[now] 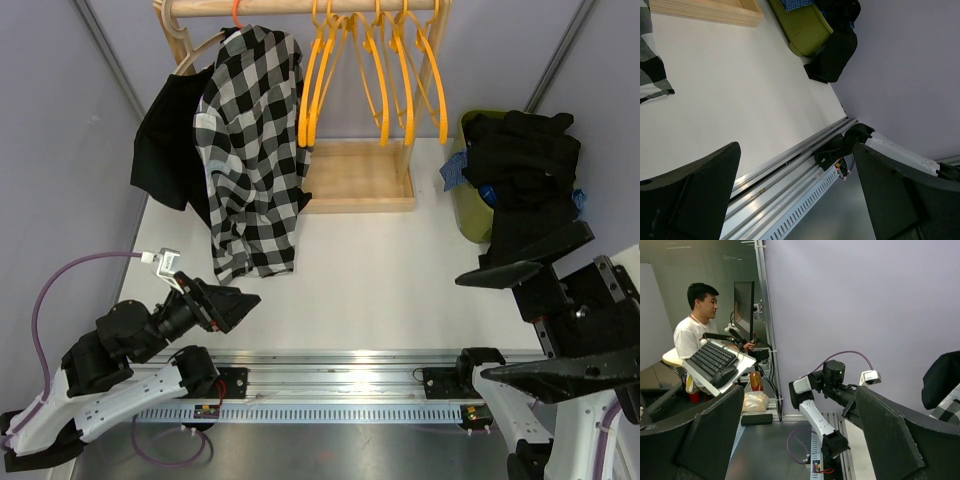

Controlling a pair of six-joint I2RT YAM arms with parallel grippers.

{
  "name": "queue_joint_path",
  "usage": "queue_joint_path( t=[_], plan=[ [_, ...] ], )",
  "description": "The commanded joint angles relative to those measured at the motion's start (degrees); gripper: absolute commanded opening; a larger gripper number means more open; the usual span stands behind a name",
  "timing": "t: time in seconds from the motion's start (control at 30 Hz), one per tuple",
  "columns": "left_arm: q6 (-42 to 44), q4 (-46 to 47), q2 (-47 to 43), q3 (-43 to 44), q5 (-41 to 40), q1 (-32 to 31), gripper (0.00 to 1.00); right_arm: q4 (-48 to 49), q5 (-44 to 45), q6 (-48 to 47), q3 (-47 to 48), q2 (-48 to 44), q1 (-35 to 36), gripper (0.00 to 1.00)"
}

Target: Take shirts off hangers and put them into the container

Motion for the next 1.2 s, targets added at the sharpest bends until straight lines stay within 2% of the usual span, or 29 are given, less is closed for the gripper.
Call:
queue_joint_path(
  t=[0.0, 0.03, 0.07, 0.1, 0.13, 0.17, 0.2, 0.23, 0.27, 0.33, 0.37, 0.47, 0.57, 0.67, 0.7, 0.8, 0.83, 0.93, 0.97, 1.07, 1.17],
  plan=[
    [0.69, 2.01, -0.59, 1.40, 0.60, 0.02, 0.99, -9.07, 0.07, -7.97, 0.93, -1.30, 0.54, 0.99],
    [0.51, 2.01, -0.76, 1.22, 0.60, 0.02, 0.99, -20.25, 0.42, -16.67, 1.71, -1.57, 0.54, 1.00],
    [0.42, 1.83, -0.94, 1.30, 0.60, 0.02, 0.99, -54.30, 6.68, -28.33, 7.20, -1.57, 0.54, 1.00],
    [0.34, 1.75, -1.12, 1.31, 0.60, 0.02, 0.99, -67.43, 11.45, -48.72, 10.56, 0.52, 0.54, 1.00],
    [0.33, 1.57, -1.29, 1.22, 0.60, 0.02, 0.99, -74.35, 14.97, -53.19, 12.42, 1.93, 0.63, 1.00],
    [0.25, 1.31, -1.47, 1.13, 0.34, 0.02, 0.99, -83.55, 23.28, -55.67, 14.70, 3.42, 1.15, 1.00],
    [0.16, 1.31, -1.56, 0.87, 0.25, 0.02, 0.99, -87.65, 27.10, -62.31, 16.21, 6.83, 1.25, 0.99],
    [0.07, 1.22, -1.90, 0.78, 0.07, -0.06, 0.99, -90.91, 31.31, -63.94, 17.35, 8.43, 1.25, 0.99],
    [-0.02, 1.22, -2.08, 0.69, -0.02, 0.02, 0.99, -96.77, 41.10, -65.44, 19.63, 10.01, 1.25, 0.99],
    [-0.10, 1.13, -2.52, 0.52, 0.07, 0.02, 0.99, -100.68, 50.82, -68.96, 20.78, 13.62, 1.25, 0.99],
    [-0.10, 1.13, -2.61, 0.51, -0.10, 0.02, 0.99, -104.00, 58.61, -70.53, 21.84, 14.94, 1.25, 0.99],
    [-0.10, 0.95, -2.96, 0.34, -0.46, -0.06, 0.99, -106.57, 67.01, -72.66, 20.44, 19.07, 2.91, 0.99],
    [0.07, 0.61, -2.61, 0.51, -0.46, 0.02, 0.99, -108.07, 62.32, -74.59, 20.09, 23.29, 6.51, 0.99],
    [0.33, 0.60, -2.43, 0.78, -0.63, 0.02, 0.99, -105.02, 49.95, -78.28, 18.78, 25.32, 14.49, 0.99],
    [0.42, 0.69, -2.35, 0.60, -0.72, 0.02, 0.99, -103.52, 48.77, -78.37, 18.07, 24.45, 20.26, 0.99],
    [0.25, 1.39, -2.52, 0.08, -0.81, 0.02, 0.99, -98.77, 48.32, -77.76, 16.40, 23.74, 28.73, 0.99],
    [0.25, 1.48, -2.52, 0.08, -0.63, -0.06, 0.99, -97.72, 48.49, -77.32, 16.22, 24.00, 34.41, 0.99],
    [0.16, 0.26, -2.61, 0.51, -0.98, 0.02, 0.99, -95.25, 48.32, -77.49, 16.22, 27.60, 42.79, 1.00],
    [0.16, -0.10, -2.79, 0.86, -1.16, 0.02, 0.99, -93.77, 49.36, -77.75, 16.48, 28.65, 48.56, 1.00],
    [0.07, -1.24, -4.36, 1.13, -1.86, -0.06, 0.99, -89.03, 49.46, -78.46, 17.09, 31.91, 55.36, 0.99],
    [-0.37, -2.38, -5.86, 1.48, -2.48, 0.02, 0.99, -86.21, 48.15, -78.98, 20.08, 36.12, 57.84, 0.99]
  ],
)
